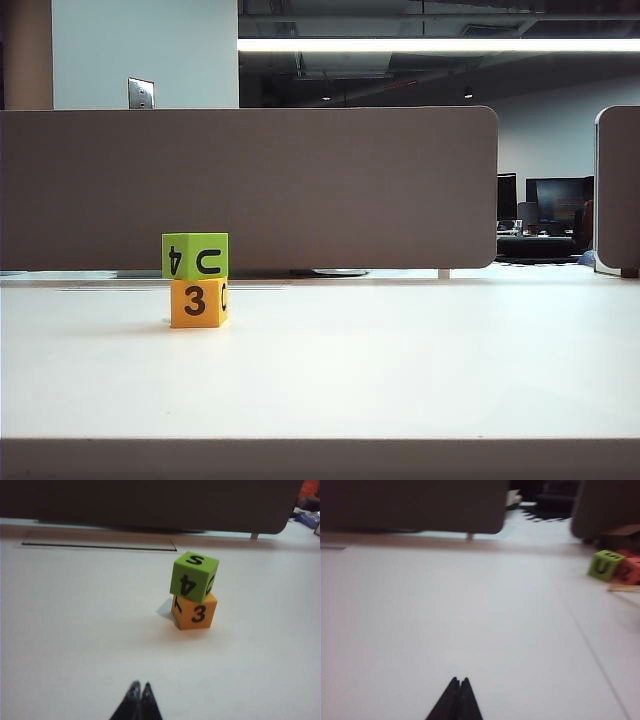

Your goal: Stack the letter block on the right onto the letter block on the left.

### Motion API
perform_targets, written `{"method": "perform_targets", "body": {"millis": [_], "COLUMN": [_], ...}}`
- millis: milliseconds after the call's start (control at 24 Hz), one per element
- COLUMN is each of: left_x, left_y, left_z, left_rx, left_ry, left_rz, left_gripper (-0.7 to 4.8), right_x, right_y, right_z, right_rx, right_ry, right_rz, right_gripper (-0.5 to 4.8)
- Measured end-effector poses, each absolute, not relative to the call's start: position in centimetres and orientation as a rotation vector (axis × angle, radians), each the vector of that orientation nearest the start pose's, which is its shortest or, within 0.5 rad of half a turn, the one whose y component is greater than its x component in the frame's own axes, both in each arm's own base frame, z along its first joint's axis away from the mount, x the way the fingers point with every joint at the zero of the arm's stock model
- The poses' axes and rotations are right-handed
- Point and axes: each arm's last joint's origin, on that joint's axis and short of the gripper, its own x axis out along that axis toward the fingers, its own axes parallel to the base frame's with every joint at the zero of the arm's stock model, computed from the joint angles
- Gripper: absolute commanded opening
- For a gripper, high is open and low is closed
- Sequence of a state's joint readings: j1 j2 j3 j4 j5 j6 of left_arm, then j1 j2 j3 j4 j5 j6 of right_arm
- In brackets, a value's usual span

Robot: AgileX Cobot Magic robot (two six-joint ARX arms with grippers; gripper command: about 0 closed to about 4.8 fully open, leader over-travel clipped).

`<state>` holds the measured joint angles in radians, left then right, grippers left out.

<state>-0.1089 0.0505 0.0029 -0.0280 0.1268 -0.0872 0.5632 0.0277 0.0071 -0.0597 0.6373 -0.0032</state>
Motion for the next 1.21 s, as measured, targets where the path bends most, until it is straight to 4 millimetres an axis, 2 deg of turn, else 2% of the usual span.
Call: {"method": "perform_targets", "body": {"millis": [208, 416, 749, 833, 1041, 1207], "left_x": [9.6, 9.6, 9.6, 9.5, 9.5, 9.5], "left_y": [-1.3, -1.3, -1.2, -1.3, -1.4, -1.4], "left_z": [16.1, 16.4, 16.5, 16.5, 16.4, 16.4], "left_rx": [-0.083, -0.081, -0.026, -0.026, -0.026, -0.019], "left_ry": [0.054, 0.053, 0.047, 0.048, 0.055, 0.054], "left_rz": [-0.192, -0.202, -0.179, -0.192, -0.217, -0.218], "left_gripper": [-0.06, -0.06, -0.06, -0.06, -0.06, -0.06], "right_x": [8.7, 8.9, 9.3, 9.5, 9.6, 9.4], "right_y": [3.0, 2.9, 1.9, 1.2, -1.3, -2.4], "right_z": [16.2, 16.7, 16.9, 16.6, 16.6, 16.6], "right_rx": [-0.030, -0.045, -0.168, -0.179, -0.067, -0.024], "right_ry": [0.033, -0.011, -0.021, 0.004, 0.002, -0.004], "right_rz": [-0.168, -0.098, -0.160, -0.177, -0.278, -0.229], "right_gripper": [-0.05, -0.06, -0.05, -0.05, -0.06, -0.06]}}
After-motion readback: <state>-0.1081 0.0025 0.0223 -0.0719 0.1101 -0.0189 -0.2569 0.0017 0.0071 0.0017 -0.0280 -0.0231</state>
